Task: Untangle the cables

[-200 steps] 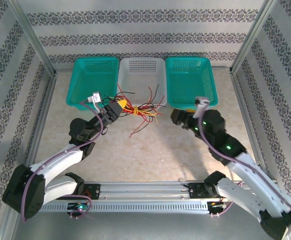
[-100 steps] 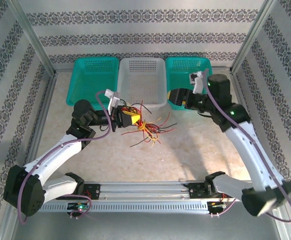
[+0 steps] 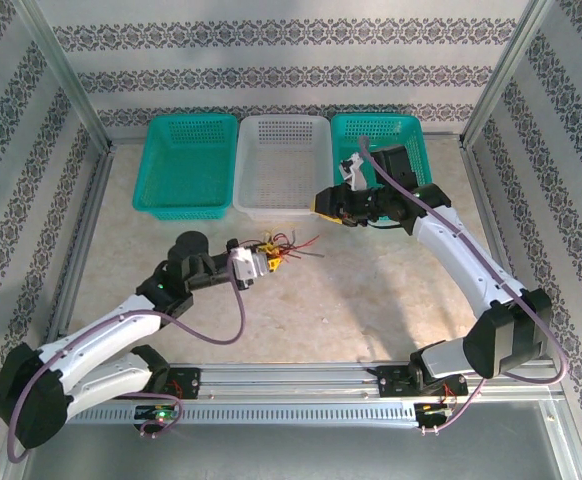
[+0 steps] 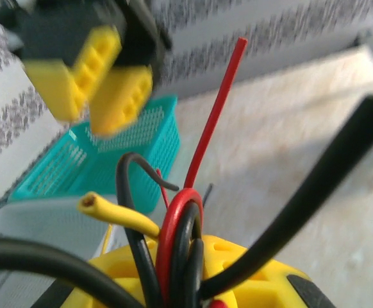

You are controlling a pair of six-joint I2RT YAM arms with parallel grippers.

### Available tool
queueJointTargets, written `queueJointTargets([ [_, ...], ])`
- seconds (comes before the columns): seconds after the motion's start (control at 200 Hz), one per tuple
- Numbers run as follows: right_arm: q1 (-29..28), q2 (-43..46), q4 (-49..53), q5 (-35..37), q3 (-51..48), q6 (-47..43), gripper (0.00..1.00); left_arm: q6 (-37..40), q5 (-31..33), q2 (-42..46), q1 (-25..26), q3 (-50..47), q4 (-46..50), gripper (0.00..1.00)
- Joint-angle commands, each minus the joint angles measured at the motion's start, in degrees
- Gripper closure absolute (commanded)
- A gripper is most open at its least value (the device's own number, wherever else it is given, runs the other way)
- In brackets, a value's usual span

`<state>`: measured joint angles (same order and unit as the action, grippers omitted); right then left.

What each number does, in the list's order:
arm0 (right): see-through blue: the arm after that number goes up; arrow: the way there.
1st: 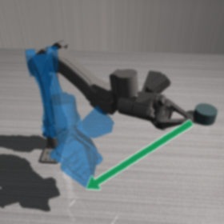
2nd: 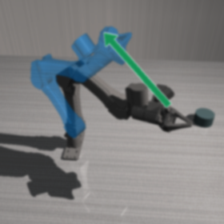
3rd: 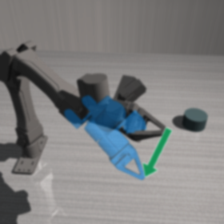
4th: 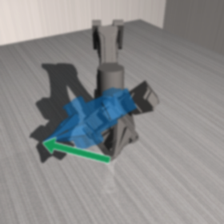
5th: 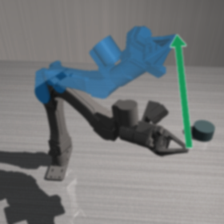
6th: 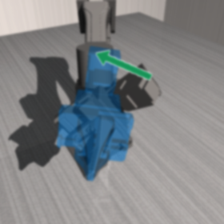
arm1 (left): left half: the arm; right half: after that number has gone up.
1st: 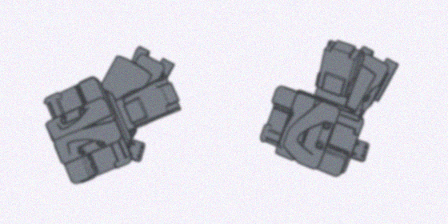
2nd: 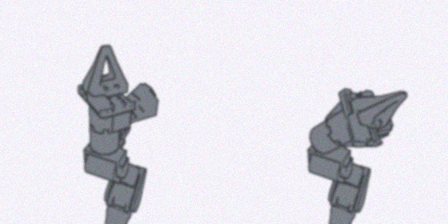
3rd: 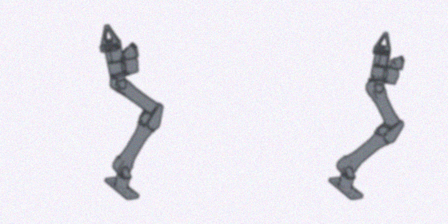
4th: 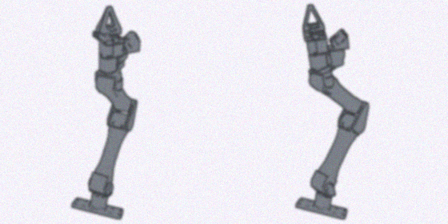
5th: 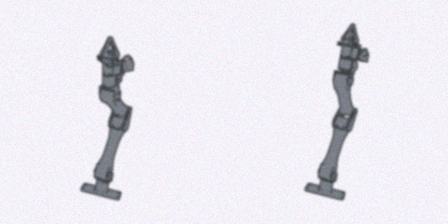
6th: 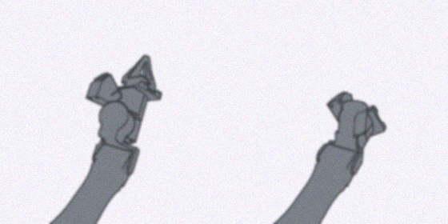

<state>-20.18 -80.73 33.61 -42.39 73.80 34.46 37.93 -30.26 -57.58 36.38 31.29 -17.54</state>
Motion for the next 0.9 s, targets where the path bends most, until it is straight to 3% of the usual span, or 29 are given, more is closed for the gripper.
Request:
queueJointTargets([
  [0.0, -2.02, 1.03, 4.98, 4.39, 4.64, -4.13, 0.6, 21.95, 9.97, -1.23, 4.21, 0.79, -4.94, 1.0],
  [0.065, -4.08, 1.01, 8.25, 7.66, 7.4, -6.74, 0.6, 28.15, 13.13, -3.08, 6.43, 1.31, -4.09, 1.0],
  [0.145, -7.06, 1.15, 11.39, 12.08, 9.52, -9.4, 0.6, 28.58, 14.7, -4.6, 7.36, 1.15, -8.2, 1.0],
  [0.355, -11.73, 0.55, 17.24, 19.48, 15.57, -13.83, 0.58, 31.29, 10.34, -5.61, 11.41, 5.81, -8.01, 1.0],
  [0.595, -14.44, 0.81, 25.46, 28.0, 24.62, -17.88, 0.5, 34.53, 7.24, -3.85, 15.77, 10.51, -6.15, 1.0],
  [0.894, -15.93, 0.88, 29.44, 32.38, 26.96, -18.25, 0.51, 35.75, 6.72, -7.7, 17.29, 11.24, -8.79, 1.0],
])
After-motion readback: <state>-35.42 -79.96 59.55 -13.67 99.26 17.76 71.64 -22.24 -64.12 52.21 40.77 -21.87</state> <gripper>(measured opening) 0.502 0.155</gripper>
